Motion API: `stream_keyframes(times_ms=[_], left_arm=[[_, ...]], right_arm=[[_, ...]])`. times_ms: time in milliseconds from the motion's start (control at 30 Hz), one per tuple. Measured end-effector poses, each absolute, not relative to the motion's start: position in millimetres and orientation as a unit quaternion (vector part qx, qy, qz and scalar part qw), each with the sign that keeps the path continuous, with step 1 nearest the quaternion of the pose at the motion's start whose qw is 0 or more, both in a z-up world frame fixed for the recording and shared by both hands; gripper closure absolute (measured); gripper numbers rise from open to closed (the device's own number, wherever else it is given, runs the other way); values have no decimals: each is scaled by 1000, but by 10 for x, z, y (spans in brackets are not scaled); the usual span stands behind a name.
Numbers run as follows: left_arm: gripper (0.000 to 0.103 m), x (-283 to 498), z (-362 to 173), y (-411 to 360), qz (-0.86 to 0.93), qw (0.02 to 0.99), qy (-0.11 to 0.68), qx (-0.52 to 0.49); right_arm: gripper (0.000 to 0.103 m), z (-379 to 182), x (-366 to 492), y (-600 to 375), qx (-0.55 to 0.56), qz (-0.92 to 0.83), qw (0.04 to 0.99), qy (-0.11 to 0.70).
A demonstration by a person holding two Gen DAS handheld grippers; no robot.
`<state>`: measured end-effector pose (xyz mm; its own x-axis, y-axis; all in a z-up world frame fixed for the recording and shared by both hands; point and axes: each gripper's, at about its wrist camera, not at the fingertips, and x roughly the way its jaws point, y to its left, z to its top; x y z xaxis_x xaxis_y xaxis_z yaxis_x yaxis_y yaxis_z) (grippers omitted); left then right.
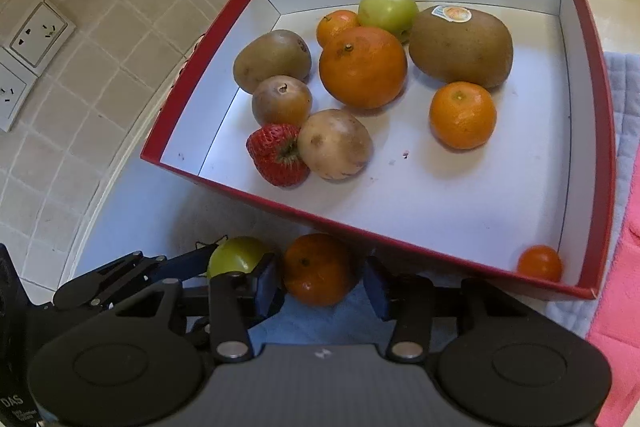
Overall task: Organize fruits
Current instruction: 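Grasp the green apple with the left tool while the right grasps the mandarin, then carry green apple and mandarin over the white box and lower them in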
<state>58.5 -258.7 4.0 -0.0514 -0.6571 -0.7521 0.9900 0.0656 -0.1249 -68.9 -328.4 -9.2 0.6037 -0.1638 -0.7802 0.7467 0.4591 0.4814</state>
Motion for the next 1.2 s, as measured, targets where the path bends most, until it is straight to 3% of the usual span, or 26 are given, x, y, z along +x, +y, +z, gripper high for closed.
stream_keyframes(times_ms=[100, 233, 700, 1000, 1200], left_arm=[[29, 579, 19, -2610, -639, 643, 345, 244], [41, 558, 28, -2611, -645, 637, 346, 240], [43, 272, 177, -2227, -607, 688, 335, 215], [43, 117, 981, -2102, -613, 727, 242, 194], [43, 197, 1504, -2704, -551, 774, 205, 235]], right_arm=[[55, -113, -666, -3285, 432, -291, 784, 337], [58, -121, -662, -3270, 430, -295, 786, 331], [62, 44, -698, -3071, 380, -262, 817, 346], [62, 909, -873, -2925, 276, -230, 892, 274], [62, 1373, -1017, -3241, 225, -278, 909, 213]])
